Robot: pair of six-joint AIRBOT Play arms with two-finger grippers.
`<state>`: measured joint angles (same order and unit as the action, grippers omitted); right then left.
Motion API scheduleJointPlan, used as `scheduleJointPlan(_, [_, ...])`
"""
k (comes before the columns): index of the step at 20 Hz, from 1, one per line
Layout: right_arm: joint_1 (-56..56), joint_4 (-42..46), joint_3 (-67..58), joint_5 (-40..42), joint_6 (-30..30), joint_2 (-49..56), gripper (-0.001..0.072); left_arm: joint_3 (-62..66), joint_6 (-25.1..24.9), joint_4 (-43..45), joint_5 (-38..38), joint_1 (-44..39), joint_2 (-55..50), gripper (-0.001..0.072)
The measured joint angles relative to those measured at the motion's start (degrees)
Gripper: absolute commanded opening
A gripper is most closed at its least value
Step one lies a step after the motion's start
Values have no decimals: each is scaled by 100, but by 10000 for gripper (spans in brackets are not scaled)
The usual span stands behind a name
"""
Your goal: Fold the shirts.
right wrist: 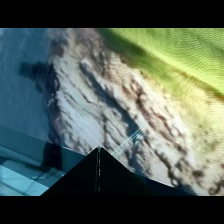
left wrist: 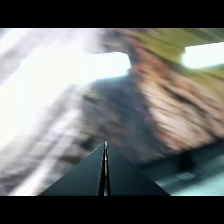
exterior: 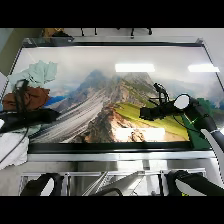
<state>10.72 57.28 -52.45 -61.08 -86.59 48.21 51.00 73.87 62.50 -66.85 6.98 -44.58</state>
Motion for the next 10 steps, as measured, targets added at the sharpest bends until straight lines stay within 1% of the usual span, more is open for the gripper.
scheduleJointPlan(1, [0,0,0,0,0,0,21,275,13,382,85,173,-221,602])
scheduleJointPlan(2, [0,0,0,0,0,0,21,595,33,765,232,348,-503,708])
scheduleJointPlan(6, [0,-4,0,0,-2,0,21,1906,66,1816,1058,734,-1943,708])
scheduleJointPlan(8, [0,-4,0,0,-2,0,21,2728,55,2223,1567,769,-2957,708])
scheduleJointPlan(10, [0,-4,0,0,0,0,21,3731,52,2592,1906,752,-4151,708])
